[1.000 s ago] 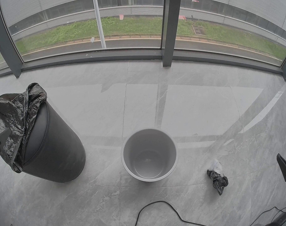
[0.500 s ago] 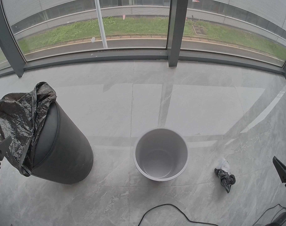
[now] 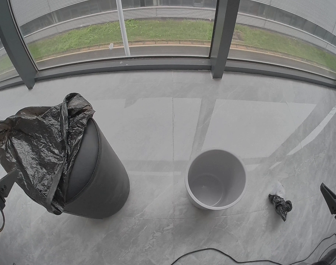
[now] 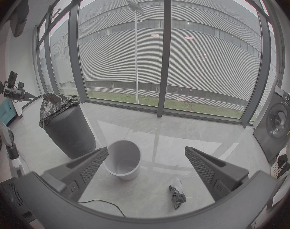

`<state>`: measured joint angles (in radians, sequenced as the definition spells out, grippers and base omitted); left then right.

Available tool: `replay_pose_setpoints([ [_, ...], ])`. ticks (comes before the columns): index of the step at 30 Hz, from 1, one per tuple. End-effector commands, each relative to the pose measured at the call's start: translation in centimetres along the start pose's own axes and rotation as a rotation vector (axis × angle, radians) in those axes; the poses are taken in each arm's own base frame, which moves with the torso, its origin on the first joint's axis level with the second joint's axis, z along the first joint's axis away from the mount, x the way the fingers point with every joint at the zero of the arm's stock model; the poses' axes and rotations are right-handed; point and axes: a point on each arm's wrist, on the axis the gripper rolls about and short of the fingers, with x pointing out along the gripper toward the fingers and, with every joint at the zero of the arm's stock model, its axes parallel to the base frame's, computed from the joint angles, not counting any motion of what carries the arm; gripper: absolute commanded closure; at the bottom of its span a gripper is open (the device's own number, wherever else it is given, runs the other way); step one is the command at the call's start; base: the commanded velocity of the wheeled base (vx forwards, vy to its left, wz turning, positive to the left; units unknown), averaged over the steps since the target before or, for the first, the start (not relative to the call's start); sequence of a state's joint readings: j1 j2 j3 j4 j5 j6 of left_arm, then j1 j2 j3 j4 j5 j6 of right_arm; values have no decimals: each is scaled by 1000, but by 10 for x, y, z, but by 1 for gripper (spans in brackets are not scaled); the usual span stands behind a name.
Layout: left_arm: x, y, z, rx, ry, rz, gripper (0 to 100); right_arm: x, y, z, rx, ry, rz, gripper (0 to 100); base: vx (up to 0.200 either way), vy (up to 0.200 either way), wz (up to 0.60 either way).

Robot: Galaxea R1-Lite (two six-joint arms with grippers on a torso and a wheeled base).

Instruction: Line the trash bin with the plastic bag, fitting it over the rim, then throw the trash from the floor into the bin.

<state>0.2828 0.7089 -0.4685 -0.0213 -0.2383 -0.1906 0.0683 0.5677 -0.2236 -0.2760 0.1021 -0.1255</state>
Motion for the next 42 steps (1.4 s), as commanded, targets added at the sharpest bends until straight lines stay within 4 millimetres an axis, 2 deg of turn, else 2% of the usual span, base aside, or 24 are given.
replay_pose_setpoints([
  [1, -8, -3, -7, -5, -7, -77, 0, 0, 0, 1, -1, -4, 1, 0, 0, 0, 0],
  [5, -13, -7, -17, 14, 20, -221, 0, 5, 0, 3, -11, 14, 19, 0, 0, 0, 0],
  [9, -5, -11, -34, 20, 180, -468, 0, 29, 0, 22, -43, 51, 133, 0, 0, 0, 0],
  [12, 11, -16, -39, 65, 282, -537, 0, 60, 2, 44, -67, 75, 205, 0, 0, 0, 0],
  [15, 33, -18, -40, 203, 337, -548, 0, 89, 11, 66, -82, 70, 283, 0, 0, 0, 0],
  [19, 60, -19, -44, 350, 355, -569, 0, 113, 23, 80, -91, 59, 345, 0, 0, 0, 0],
  [27, 73, -18, -51, 400, 382, -491, 0, 118, 29, 75, -96, 21, 322, 0, 0, 0, 0],
  [38, 103, -25, -53, 408, 377, -514, 0, 114, 29, 71, -95, 11, 316, 0, 0, 0, 0],
  [42, 108, -24, -54, 408, 382, -509, 0, 114, 28, 71, -97, 8, 315, 0, 0, 0, 0],
])
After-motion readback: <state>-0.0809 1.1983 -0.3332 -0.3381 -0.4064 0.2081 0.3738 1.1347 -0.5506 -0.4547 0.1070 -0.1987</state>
